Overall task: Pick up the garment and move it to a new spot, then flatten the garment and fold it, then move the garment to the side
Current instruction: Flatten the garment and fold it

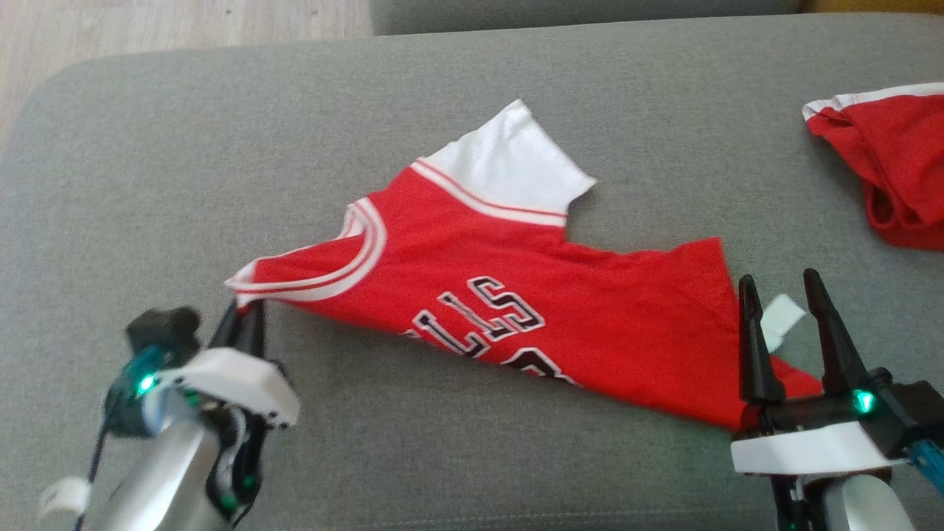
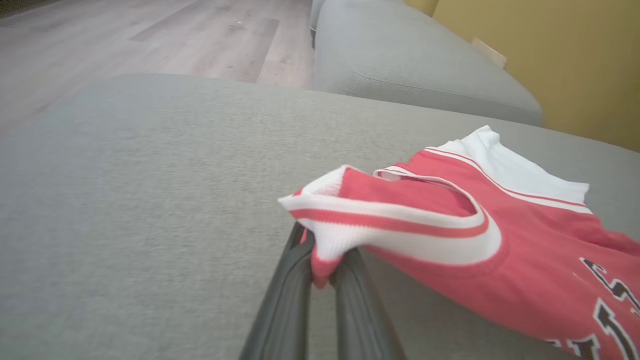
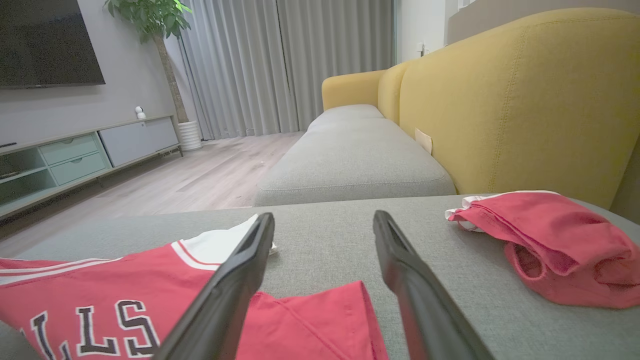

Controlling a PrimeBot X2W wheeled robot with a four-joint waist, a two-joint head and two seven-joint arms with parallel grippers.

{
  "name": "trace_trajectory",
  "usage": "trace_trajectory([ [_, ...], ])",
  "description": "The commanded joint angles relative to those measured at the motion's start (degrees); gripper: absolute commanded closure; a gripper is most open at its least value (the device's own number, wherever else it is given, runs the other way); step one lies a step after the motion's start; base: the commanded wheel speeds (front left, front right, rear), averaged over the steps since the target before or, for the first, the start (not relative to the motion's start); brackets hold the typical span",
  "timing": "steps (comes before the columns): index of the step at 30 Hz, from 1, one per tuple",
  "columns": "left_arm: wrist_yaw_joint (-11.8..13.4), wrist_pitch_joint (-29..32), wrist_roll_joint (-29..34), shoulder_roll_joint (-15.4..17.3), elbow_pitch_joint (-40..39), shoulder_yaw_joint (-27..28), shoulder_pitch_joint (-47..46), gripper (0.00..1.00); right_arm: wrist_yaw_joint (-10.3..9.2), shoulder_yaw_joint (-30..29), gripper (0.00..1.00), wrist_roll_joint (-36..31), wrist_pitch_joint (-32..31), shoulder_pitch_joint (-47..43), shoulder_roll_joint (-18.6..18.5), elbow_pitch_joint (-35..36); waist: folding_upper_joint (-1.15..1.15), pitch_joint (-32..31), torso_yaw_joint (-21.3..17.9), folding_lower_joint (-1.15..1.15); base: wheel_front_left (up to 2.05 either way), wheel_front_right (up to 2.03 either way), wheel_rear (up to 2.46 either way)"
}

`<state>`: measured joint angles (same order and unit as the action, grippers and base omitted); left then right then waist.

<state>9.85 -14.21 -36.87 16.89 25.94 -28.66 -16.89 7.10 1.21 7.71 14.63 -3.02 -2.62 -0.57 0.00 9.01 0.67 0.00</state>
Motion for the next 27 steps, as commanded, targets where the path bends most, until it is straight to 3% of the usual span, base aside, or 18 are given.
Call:
trace_trajectory([
  [1,1.45,-0.76,1.61,2.75,-4.16,5.18,1.74,1.00,0.39,1.07,0.00,-0.24,0.37,1.11,-0.26,2.25,0.00,0.17,0.42,0.00,0.00,0.00,0.00],
  [9,7.09,-0.78,6.37,3.83,-13.92,12.90,10.98,1.00,0.39,1.04,0.00,0.03,0.37,0.64,-0.26,2.14,0.00,0.04,1.07,0.00,0.00,0.00,0.00],
  [10,7.71,-0.78,6.68,3.82,-15.39,13.78,12.03,0.84,0.39,1.03,0.00,0.16,0.37,0.61,-0.26,2.10,0.00,-0.07,1.15,0.00,0.00,0.00,0.00],
  [11,8.37,-0.78,7.19,4.05,-16.78,14.51,12.99,0.00,0.39,1.11,0.00,0.25,0.37,0.58,-0.26,2.03,0.00,-0.19,1.22,0.00,0.00,0.00,0.00],
  [17,13.72,-0.58,9.83,8.11,-23.20,19.83,15.79,0.00,0.39,1.71,0.00,0.46,0.37,1.01,-0.26,1.67,0.00,-0.77,1.05,0.00,0.00,0.00,0.00],
  [20,13.73,0.63,10.66,10.84,-27.85,20.67,14.72,0.00,0.39,1.92,0.00,0.42,0.37,1.35,-0.26,1.86,0.00,-0.18,0.82,0.00,0.00,0.00,0.00],
  [23,8.64,3.73,10.90,13.16,-31.46,17.11,10.10,0.00,0.39,2.14,0.00,0.02,0.37,1.95,-0.26,2.26,0.00,1.35,0.69,0.00,0.00,0.00,0.00],
  [27,-2.43,11.08,8.39,13.52,-30.23,9.69,-1.56,0.00,0.39,2.53,0.00,-0.68,0.37,3.11,-0.78,2.71,0.00,4.91,0.56,0.00,0.00,0.00,0.00],
])
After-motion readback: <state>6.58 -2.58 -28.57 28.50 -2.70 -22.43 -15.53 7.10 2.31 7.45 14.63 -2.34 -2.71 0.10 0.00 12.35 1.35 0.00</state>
